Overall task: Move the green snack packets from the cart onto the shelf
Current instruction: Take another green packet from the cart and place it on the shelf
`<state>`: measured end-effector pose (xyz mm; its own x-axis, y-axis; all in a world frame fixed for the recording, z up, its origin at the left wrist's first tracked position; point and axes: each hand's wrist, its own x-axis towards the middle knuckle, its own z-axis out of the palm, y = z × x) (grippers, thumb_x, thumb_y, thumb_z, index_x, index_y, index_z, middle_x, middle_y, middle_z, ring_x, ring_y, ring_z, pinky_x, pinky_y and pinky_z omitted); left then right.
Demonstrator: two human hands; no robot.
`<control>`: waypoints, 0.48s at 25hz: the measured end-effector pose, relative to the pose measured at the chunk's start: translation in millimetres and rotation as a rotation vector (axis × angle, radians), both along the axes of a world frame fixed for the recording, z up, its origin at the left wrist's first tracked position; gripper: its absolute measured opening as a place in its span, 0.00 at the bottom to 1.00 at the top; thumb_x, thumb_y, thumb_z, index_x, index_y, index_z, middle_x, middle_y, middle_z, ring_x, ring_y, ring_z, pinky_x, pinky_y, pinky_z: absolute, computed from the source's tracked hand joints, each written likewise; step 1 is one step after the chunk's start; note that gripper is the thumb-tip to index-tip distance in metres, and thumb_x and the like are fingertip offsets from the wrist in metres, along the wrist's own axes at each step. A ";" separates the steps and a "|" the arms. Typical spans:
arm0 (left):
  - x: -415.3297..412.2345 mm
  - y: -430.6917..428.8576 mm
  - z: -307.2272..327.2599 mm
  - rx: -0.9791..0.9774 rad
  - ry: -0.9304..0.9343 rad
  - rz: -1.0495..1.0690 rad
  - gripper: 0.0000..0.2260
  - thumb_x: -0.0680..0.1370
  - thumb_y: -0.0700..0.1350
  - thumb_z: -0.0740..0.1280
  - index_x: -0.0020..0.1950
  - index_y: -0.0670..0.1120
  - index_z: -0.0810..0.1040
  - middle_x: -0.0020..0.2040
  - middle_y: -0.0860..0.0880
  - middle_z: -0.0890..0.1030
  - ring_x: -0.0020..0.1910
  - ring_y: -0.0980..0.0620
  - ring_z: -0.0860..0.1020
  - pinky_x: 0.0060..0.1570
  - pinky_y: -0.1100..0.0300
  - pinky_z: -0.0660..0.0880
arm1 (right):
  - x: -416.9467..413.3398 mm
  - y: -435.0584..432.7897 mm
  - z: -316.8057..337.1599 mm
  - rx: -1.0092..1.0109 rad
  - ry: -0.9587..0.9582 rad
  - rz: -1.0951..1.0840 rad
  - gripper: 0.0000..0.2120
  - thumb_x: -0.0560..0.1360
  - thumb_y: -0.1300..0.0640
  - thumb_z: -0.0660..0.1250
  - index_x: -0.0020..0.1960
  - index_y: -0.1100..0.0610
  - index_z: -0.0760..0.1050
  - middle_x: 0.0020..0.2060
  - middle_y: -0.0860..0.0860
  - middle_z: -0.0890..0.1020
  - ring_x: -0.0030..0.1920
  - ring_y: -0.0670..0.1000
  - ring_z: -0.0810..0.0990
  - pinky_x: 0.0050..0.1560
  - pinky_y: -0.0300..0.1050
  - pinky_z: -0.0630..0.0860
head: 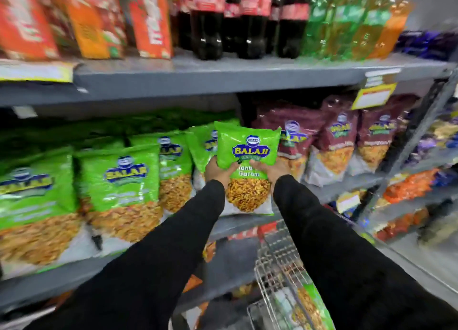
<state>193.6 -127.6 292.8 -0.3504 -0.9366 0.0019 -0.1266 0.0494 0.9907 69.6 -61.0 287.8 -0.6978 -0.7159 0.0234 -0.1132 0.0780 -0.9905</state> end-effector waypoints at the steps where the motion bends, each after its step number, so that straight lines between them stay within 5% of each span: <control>1: 11.4 -8.5 -0.4 0.012 -0.020 0.035 0.25 0.72 0.41 0.71 0.66 0.36 0.69 0.58 0.44 0.77 0.62 0.46 0.74 0.54 0.61 0.71 | 10.0 -11.9 1.0 0.018 0.007 0.056 0.23 0.68 0.60 0.74 0.61 0.63 0.73 0.60 0.62 0.79 0.60 0.58 0.78 0.65 0.59 0.72; 3: 32.4 -22.8 -2.4 0.029 -0.047 0.105 0.24 0.72 0.42 0.71 0.66 0.37 0.70 0.63 0.39 0.76 0.64 0.42 0.74 0.60 0.54 0.71 | 29.2 -35.6 -1.6 0.056 -0.005 0.132 0.28 0.68 0.59 0.73 0.65 0.64 0.70 0.63 0.63 0.76 0.63 0.60 0.75 0.66 0.59 0.70; 8: 56.6 -38.7 -16.6 0.077 -0.027 0.256 0.24 0.72 0.41 0.72 0.65 0.37 0.70 0.61 0.41 0.77 0.63 0.43 0.74 0.56 0.56 0.71 | 58.4 -63.5 -15.2 0.139 -0.125 0.131 0.47 0.67 0.53 0.74 0.74 0.63 0.50 0.75 0.60 0.57 0.74 0.57 0.58 0.74 0.53 0.59; 12: 53.1 -34.0 -26.5 0.052 -0.036 0.368 0.26 0.72 0.41 0.70 0.67 0.38 0.67 0.66 0.40 0.74 0.66 0.41 0.72 0.59 0.56 0.69 | 62.8 -68.1 -22.0 0.155 -0.094 0.124 0.48 0.66 0.51 0.75 0.75 0.61 0.49 0.76 0.59 0.55 0.75 0.57 0.57 0.72 0.51 0.59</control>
